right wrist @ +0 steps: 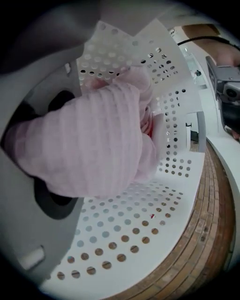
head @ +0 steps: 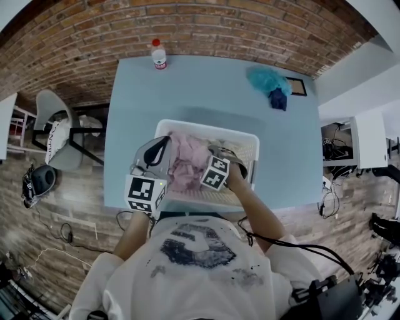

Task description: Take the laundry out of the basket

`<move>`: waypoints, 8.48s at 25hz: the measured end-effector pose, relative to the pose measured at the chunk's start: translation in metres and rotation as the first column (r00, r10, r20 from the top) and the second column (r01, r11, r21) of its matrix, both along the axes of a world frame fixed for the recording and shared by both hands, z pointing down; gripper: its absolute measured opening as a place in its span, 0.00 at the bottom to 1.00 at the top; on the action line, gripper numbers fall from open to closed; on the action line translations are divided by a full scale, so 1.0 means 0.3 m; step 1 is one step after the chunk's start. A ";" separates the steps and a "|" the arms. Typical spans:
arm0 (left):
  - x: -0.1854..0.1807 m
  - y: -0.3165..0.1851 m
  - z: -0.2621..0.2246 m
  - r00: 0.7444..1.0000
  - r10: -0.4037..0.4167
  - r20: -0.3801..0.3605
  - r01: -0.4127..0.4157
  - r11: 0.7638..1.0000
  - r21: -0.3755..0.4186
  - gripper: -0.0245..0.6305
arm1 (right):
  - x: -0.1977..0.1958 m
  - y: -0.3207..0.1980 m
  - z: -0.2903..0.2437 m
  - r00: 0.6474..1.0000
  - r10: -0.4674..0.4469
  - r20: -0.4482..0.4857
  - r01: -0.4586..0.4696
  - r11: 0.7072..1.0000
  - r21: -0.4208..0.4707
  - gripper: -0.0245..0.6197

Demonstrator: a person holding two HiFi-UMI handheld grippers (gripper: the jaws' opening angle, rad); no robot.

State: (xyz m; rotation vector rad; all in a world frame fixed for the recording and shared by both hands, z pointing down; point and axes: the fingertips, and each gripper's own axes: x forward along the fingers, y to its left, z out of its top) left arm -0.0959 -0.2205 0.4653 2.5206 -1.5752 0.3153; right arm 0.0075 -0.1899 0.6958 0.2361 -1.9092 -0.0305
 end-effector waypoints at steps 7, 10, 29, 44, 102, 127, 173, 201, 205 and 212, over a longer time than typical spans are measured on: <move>-0.031 0.017 0.001 1.000 0.012 -0.015 -0.012 1.000 -0.004 0.02 | -0.009 0.018 -0.074 0.997 0.063 0.050 -0.063 0.998 -0.010 0.39; -0.045 0.024 -0.006 1.000 0.023 -0.021 -0.023 1.000 0.000 0.02 | -0.006 0.021 -0.115 0.994 0.089 0.065 -0.089 0.996 -0.003 0.39; -0.090 0.058 -0.032 0.983 0.178 -0.038 -0.177 0.984 0.016 0.02 | -0.016 0.022 -0.202 0.985 0.173 -0.028 -0.163 0.962 0.218 0.47; -0.158 0.082 -0.071 0.970 0.239 -0.046 -0.237 0.970 0.049 0.02 | -0.031 0.031 -0.385 0.916 0.372 0.151 -0.394 0.906 0.154 0.38; 1.015 0.064 -0.262 0.952 0.303 0.041 -0.305 0.935 0.180 0.02 | 1.354 0.163 -0.997 0.214 0.525 0.824 -0.887 0.458 -0.061 0.37; 1.522 0.038 0.077 0.928 0.366 0.073 -0.370 0.927 0.059 0.02 | 1.742 0.122 -0.401 0.203 0.624 0.755 -0.927 0.371 -0.058 0.37; 1.494 0.093 0.122 0.916 0.394 0.069 -0.395 0.919 -0.001 0.02 | 1.900 0.170 0.008 0.067 0.808 0.586 -0.972 0.184 -0.143 0.67; 0.932 0.085 -0.061 0.965 0.260 0.039 -0.263 0.960 0.097 0.02 | 1.355 0.051 -0.639 0.081 0.532 0.843 -0.937 0.329 -0.118 0.56; 0.720 0.076 -0.086 0.981 0.188 0.041 -0.191 0.976 0.104 0.02 | 1.120 0.007 -0.767 0.119 0.463 0.878 -0.906 0.413 -0.095 0.48; 0.368 0.086 -0.114 0.995 0.092 0.031 -0.095 0.988 0.122 0.02 | 0.734 -0.009 -0.880 0.144 0.425 0.894 -0.861 0.499 -0.099 0.34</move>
